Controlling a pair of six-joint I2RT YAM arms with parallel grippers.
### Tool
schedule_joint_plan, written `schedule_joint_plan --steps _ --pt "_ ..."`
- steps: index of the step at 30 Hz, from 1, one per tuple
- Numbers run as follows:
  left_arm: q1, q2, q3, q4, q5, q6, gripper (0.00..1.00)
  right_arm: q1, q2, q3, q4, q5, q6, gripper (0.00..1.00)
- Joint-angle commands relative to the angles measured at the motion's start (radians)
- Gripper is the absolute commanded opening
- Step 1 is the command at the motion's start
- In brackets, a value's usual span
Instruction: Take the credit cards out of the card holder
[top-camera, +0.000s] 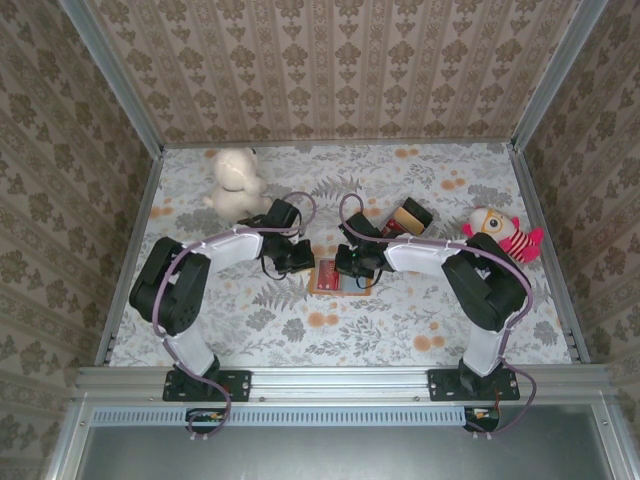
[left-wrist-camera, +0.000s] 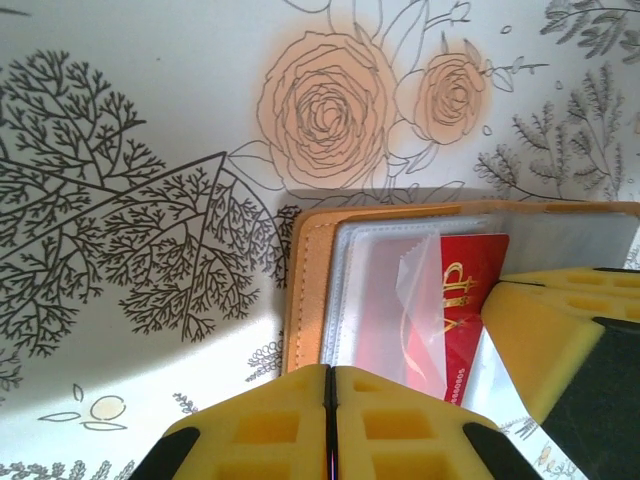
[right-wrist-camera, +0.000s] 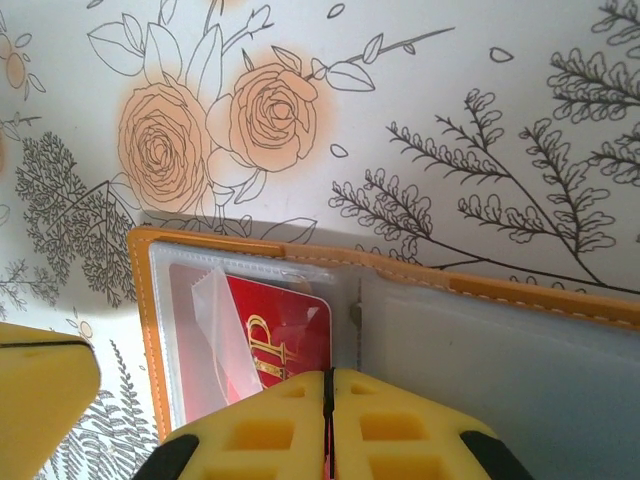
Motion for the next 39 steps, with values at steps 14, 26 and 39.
schedule_joint_plan --steps 14,26,39 --pt "-0.031 0.086 0.026 0.026 0.067 0.013 0.04 0.006 -0.038 0.013 -0.067 -0.017 -0.087 0.07" --pt "-0.031 0.084 0.023 -0.011 0.031 0.022 0.04 0.006 -0.062 0.021 -0.111 0.014 -0.113 0.07" --pt "-0.031 0.088 0.004 0.002 0.033 0.021 0.04 -0.004 -0.036 -0.013 -0.035 -0.121 -0.036 0.24"
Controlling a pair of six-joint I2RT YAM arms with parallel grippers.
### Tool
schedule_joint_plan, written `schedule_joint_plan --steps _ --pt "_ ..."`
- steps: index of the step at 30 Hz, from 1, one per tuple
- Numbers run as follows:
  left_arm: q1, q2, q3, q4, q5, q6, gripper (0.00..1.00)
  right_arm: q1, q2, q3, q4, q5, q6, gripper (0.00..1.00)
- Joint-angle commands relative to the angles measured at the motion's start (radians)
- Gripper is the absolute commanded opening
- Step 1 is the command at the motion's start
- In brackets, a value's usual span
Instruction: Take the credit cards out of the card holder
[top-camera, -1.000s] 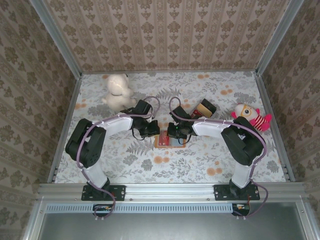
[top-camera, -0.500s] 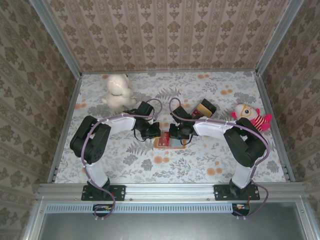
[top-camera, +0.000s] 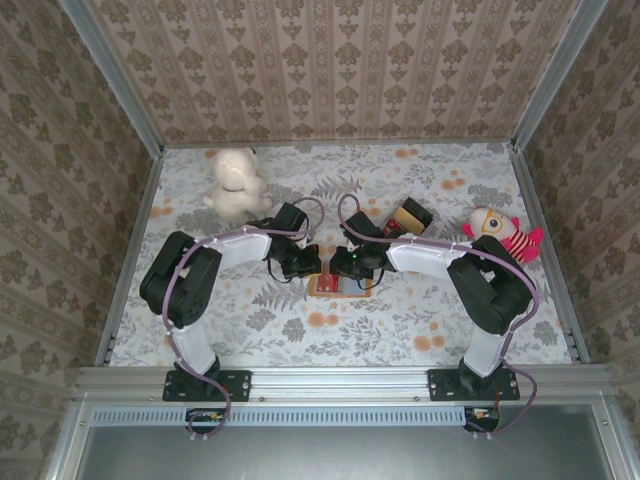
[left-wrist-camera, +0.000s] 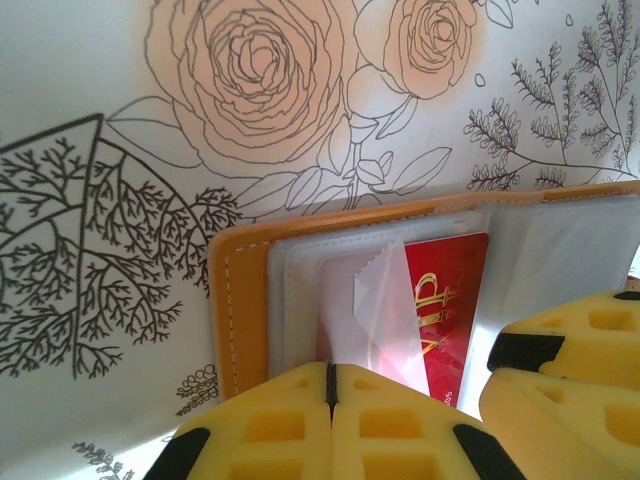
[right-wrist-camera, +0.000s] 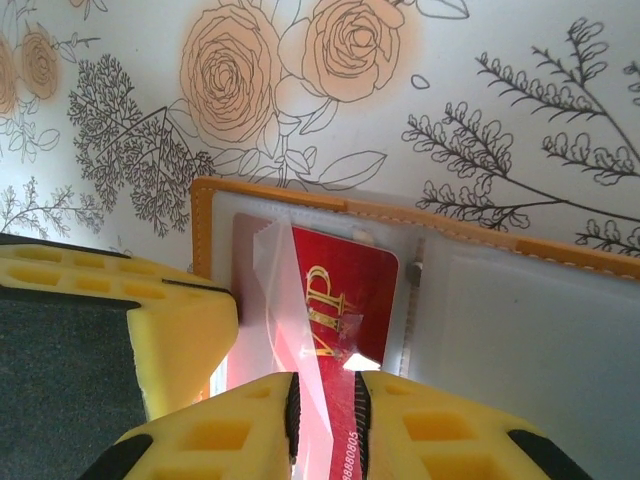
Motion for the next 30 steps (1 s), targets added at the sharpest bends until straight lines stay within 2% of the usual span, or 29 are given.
schedule_joint_plan --steps 1,11,17,20,25,30 --pt "0.000 0.015 -0.007 -0.029 -0.027 0.020 0.04 -0.004 0.000 -0.007 -0.021 -0.020 0.022 0.24" --pt "-0.001 0.014 -0.005 -0.030 -0.027 0.020 0.04 -0.003 0.026 0.010 -0.071 0.017 0.019 0.25" --pt "-0.001 0.014 -0.005 -0.028 -0.024 0.020 0.04 -0.003 0.047 0.003 0.014 -0.080 0.029 0.22" --pt "-0.001 0.015 -0.006 -0.022 -0.019 0.017 0.04 -0.003 0.058 0.016 0.014 -0.086 0.027 0.21" --pt "-0.004 0.005 -0.009 -0.022 -0.018 0.018 0.04 -0.004 0.068 0.023 0.008 -0.071 0.023 0.14" --pt "-0.004 -0.021 -0.012 -0.022 -0.017 0.019 0.06 -0.004 0.055 0.014 -0.007 -0.037 0.025 0.01"
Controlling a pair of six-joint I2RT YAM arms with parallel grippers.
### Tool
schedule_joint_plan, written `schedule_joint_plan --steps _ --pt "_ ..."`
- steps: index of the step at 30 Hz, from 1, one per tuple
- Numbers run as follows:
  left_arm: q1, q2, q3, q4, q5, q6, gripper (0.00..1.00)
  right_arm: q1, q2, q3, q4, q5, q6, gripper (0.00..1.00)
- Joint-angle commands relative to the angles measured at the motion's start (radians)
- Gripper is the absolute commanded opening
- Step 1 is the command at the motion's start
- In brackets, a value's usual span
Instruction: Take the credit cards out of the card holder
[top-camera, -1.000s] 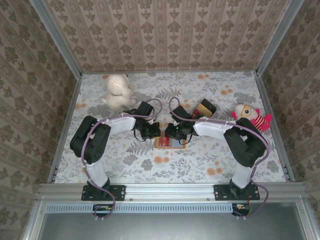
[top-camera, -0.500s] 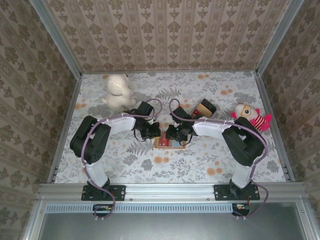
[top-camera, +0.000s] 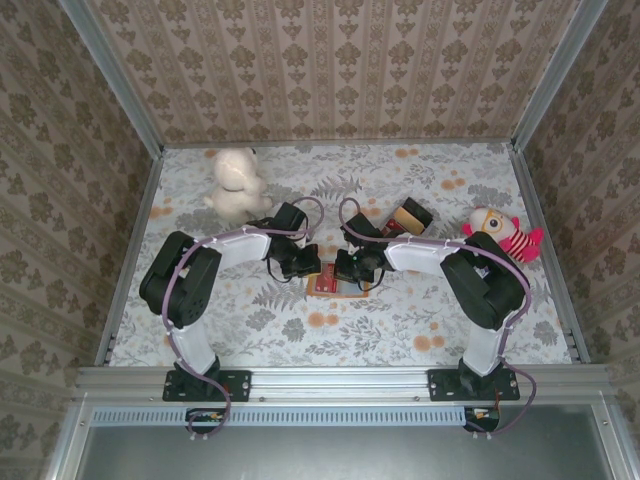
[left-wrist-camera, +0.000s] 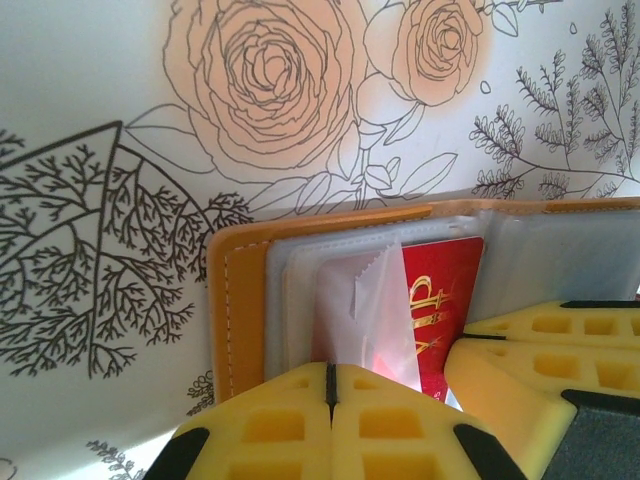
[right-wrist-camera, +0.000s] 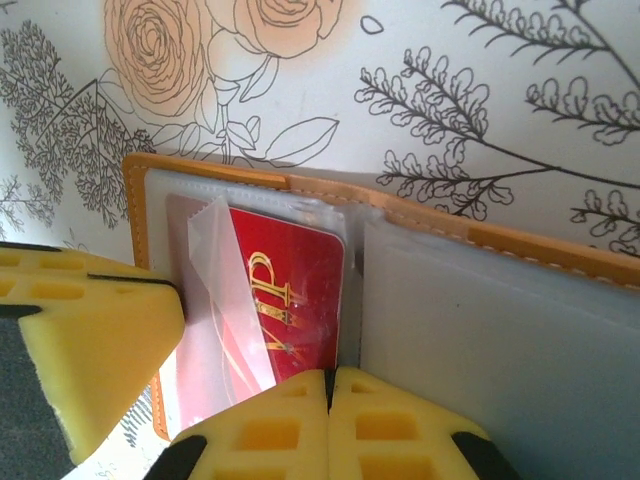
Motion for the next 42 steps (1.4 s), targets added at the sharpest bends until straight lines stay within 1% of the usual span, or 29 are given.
schedule_joint_plan --steps 1,3,4,6,10,12,17,24,28,37,40,42 --pt "-0.005 -0.029 -0.012 -0.021 -0.013 0.022 0.07 0.005 0.005 0.012 -0.005 0.018 -0.002 0.00" --pt "-0.003 -0.050 -0.018 -0.010 -0.007 0.028 0.12 0.005 -0.011 0.011 -0.025 0.036 -0.007 0.00" --pt "-0.003 -0.063 -0.025 0.004 0.003 0.029 0.16 0.003 -0.021 0.013 -0.038 0.043 -0.011 0.00" --pt "-0.001 -0.081 -0.033 0.023 0.013 0.034 0.20 0.002 -0.037 0.012 -0.057 0.052 -0.017 0.00" --pt "0.003 -0.092 -0.050 0.036 0.014 0.032 0.23 0.002 -0.068 0.010 -0.091 0.056 -0.026 0.00" --pt "0.004 -0.092 -0.059 0.048 0.022 0.029 0.22 0.002 -0.077 0.007 -0.096 0.051 -0.027 0.00" --pt "0.004 -0.079 -0.071 0.074 0.045 0.018 0.15 0.002 -0.084 -0.002 -0.104 0.043 -0.028 0.00" --pt "-0.001 -0.056 -0.067 0.087 0.064 0.024 0.09 0.002 -0.072 0.003 -0.142 0.080 -0.042 0.00" --pt "-0.008 -0.019 -0.044 0.074 0.069 0.035 0.07 0.002 -0.058 0.013 -0.142 0.075 -0.048 0.00" --pt "-0.010 0.021 -0.033 0.027 0.041 0.038 0.03 0.000 -0.059 0.020 -0.159 0.096 -0.058 0.00" --pt "-0.010 0.024 -0.035 0.009 0.025 0.041 0.02 -0.004 -0.069 0.000 -0.115 0.069 -0.061 0.00" --pt "-0.010 0.025 -0.038 0.005 0.022 0.044 0.01 -0.007 -0.071 -0.018 -0.065 0.030 -0.052 0.04"
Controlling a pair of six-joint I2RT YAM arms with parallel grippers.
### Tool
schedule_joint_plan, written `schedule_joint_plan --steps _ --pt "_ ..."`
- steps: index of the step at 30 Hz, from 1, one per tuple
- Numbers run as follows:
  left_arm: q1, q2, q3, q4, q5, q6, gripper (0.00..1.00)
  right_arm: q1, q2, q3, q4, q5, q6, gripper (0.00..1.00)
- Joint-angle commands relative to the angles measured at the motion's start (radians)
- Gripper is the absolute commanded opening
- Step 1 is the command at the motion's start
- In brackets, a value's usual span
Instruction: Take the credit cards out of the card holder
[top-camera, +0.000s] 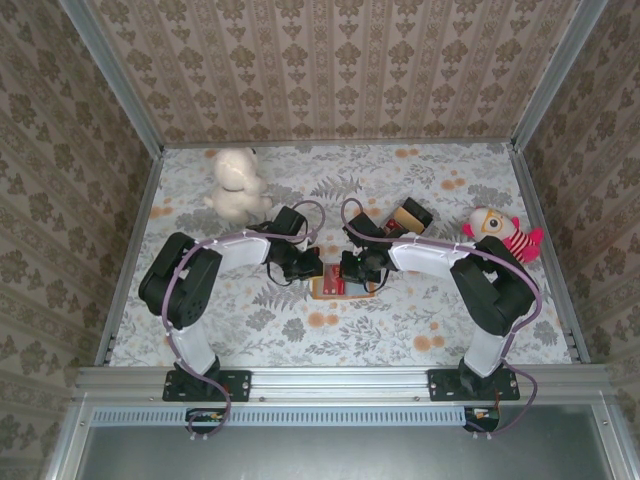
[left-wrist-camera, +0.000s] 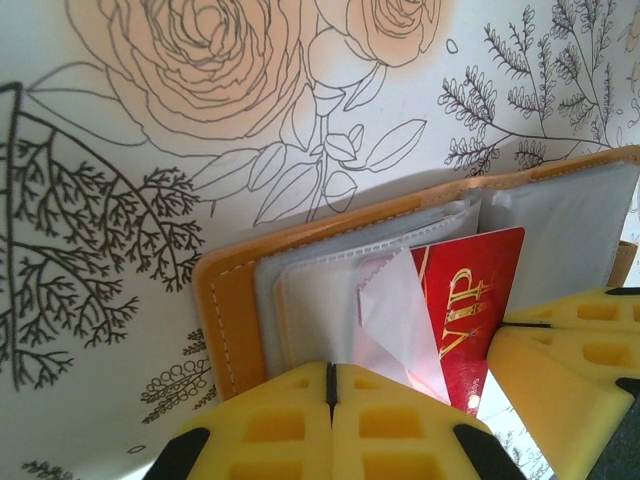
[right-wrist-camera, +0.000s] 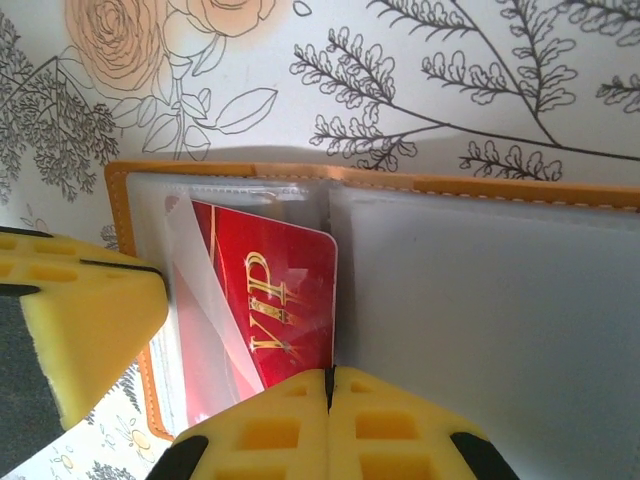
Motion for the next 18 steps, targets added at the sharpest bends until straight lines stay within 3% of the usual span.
schedule_joint_plan --steps 1,4,7,15,18 --pt "-0.006 0.032 0.007 -0.064 -0.034 0.023 0.01 -0.007 -0.007 -0.020 0.056 -0.054 0.003 0.08" --pt "-0.006 0.035 0.004 -0.068 -0.040 0.022 0.01 -0.008 0.019 -0.021 0.079 -0.077 0.022 0.20" --pt "-0.006 0.035 -0.001 -0.074 -0.045 0.025 0.00 -0.008 0.034 -0.023 0.084 -0.072 0.031 0.24" --pt "-0.008 0.038 -0.007 -0.080 -0.053 0.028 0.00 -0.008 0.056 -0.015 0.089 -0.080 0.033 0.26" --pt "-0.008 0.036 -0.008 -0.080 -0.054 0.028 0.00 -0.008 0.064 -0.009 0.083 -0.081 0.032 0.22"
